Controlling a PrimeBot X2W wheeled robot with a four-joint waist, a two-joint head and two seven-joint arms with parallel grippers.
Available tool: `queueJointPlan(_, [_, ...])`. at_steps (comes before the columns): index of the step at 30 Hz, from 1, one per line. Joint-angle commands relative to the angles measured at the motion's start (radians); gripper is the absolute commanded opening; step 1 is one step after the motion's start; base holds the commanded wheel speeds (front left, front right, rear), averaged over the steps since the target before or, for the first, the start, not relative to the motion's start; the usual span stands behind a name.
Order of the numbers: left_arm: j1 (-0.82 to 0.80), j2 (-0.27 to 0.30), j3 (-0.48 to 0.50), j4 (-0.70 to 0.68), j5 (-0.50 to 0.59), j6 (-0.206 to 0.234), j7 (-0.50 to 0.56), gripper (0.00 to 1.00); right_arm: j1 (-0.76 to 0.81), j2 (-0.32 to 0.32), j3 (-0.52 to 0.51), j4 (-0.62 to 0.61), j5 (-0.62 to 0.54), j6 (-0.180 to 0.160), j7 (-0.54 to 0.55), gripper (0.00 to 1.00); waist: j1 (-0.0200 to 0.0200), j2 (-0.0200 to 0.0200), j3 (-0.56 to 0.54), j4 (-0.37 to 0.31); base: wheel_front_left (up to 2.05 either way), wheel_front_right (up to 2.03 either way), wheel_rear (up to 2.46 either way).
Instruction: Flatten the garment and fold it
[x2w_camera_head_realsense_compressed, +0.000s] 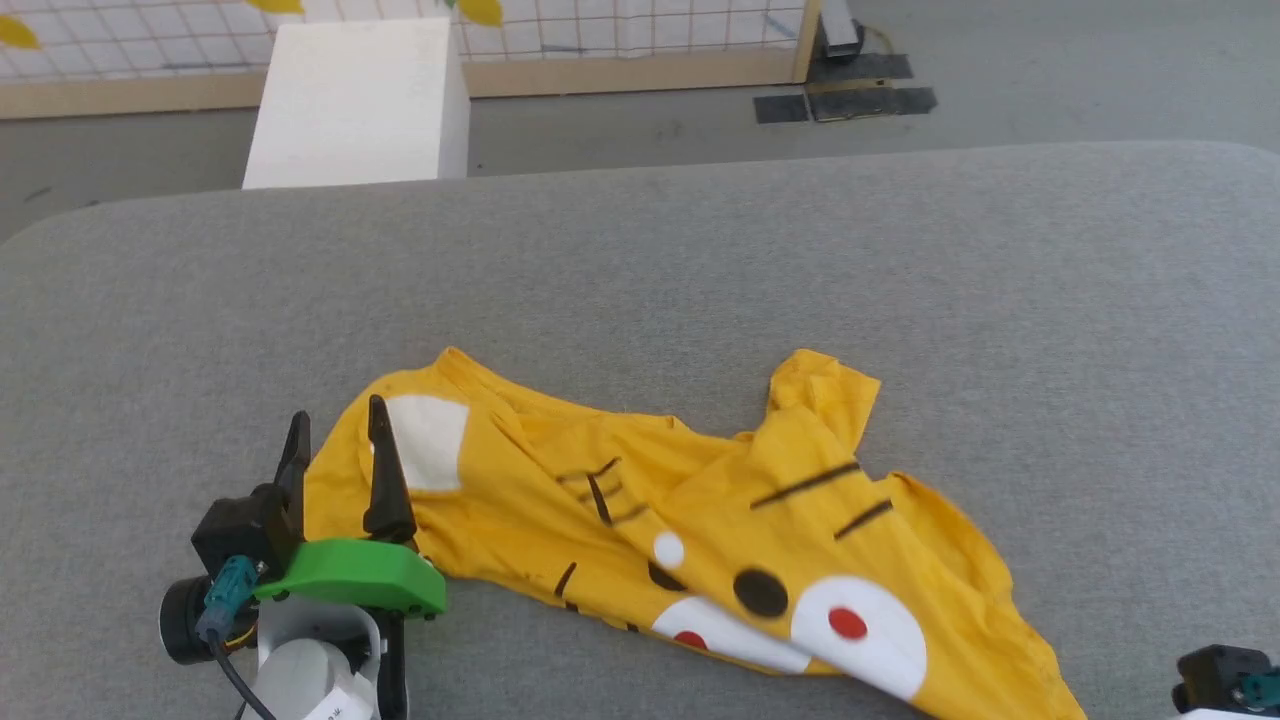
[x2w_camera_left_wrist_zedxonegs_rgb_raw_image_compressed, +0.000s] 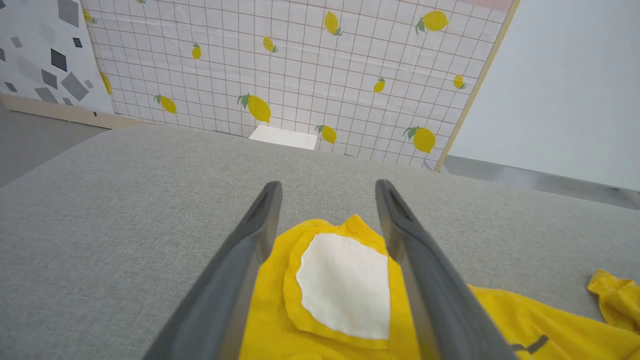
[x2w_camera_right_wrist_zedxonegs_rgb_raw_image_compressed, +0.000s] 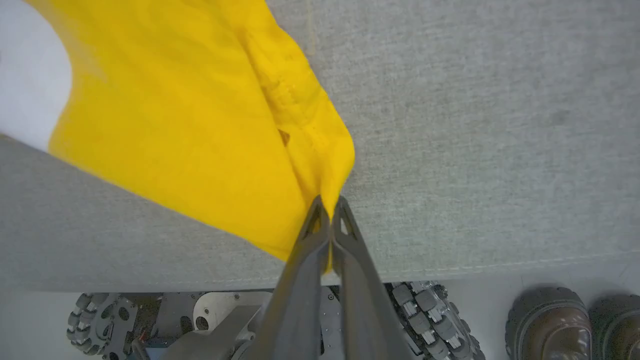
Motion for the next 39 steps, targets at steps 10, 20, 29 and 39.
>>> queueJointPlan(10, [0.004,-0.002,-0.018,-0.008,0.016,-0.005,-0.004,1.00,-0.215,-0.001,0.014,0.005,-0.098,-0.002,-0.397,1.00,0.0000,-0.0001,0.017,0.038,0.00,0.00,0.00])
queueJointPlan(20, [-0.041,-0.002,-0.065,-0.016,-0.016,0.009,-0.005,1.00,-0.505,-0.011,0.239,0.274,-0.189,-0.002,-0.441,1.00,0.0000,-0.0001,0.082,0.147,0.00,0.00,0.00])
queueJointPlan(29, [-0.043,-0.002,-0.084,-0.012,-0.032,0.024,-0.005,1.00,-0.584,-0.011,0.316,0.377,-0.143,-0.002,-0.268,0.33,0.0000,-0.0001,0.094,0.195,0.00,0.00,0.00])
queueJointPlan(39, [-0.028,-0.002,-0.086,0.011,-0.032,0.020,-0.005,1.00,-0.677,-0.031,0.308,0.354,-0.156,-0.002,-0.354,0.00,0.0000,-0.0001,0.041,0.168,0.00,0.00,0.00])
